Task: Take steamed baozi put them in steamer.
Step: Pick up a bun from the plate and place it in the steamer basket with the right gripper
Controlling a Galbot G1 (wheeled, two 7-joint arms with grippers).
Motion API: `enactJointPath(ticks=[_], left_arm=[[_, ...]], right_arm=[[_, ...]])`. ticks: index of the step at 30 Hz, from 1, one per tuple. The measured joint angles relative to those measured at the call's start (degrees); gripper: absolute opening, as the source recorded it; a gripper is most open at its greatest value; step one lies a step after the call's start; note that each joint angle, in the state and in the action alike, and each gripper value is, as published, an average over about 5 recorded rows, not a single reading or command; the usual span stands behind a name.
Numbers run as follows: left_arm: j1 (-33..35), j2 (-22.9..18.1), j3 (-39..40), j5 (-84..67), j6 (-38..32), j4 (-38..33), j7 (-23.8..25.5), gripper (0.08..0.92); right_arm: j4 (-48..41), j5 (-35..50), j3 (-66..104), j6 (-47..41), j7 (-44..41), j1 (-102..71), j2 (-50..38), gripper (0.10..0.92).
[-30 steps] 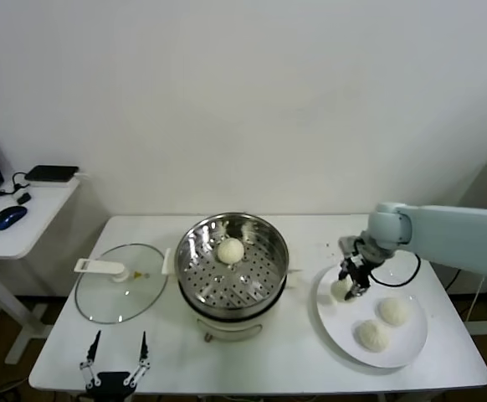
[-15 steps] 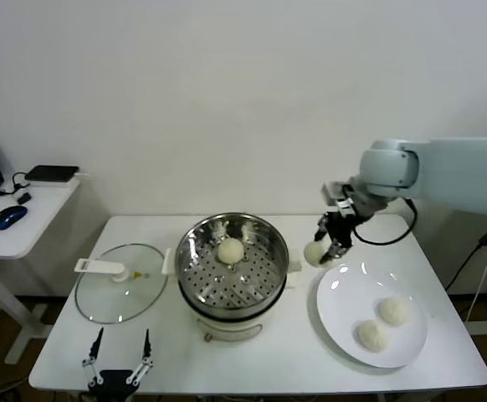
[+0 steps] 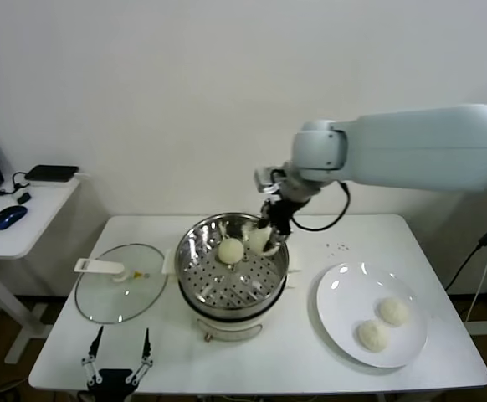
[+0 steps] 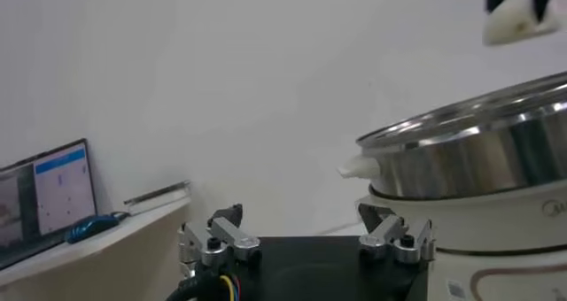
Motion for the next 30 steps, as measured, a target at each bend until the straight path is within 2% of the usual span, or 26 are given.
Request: enactJointPath(ticks=[12, 30], left_arm=[[-0.16, 0.3, -0.56, -0.2, 0.01, 0.65, -0.03, 0.823], [-0.23, 0.39, -0.73, -0.36, 0.05, 0.81, -0.01, 0.823]], right_arm=[[-9.9, -1.51, 4.32, -0.56, 1.1, -9.81, 9.66, 0.516], [-16.35, -4.1, 6.67, -0.43, 1.79, -18.53, 13.98, 0.523]])
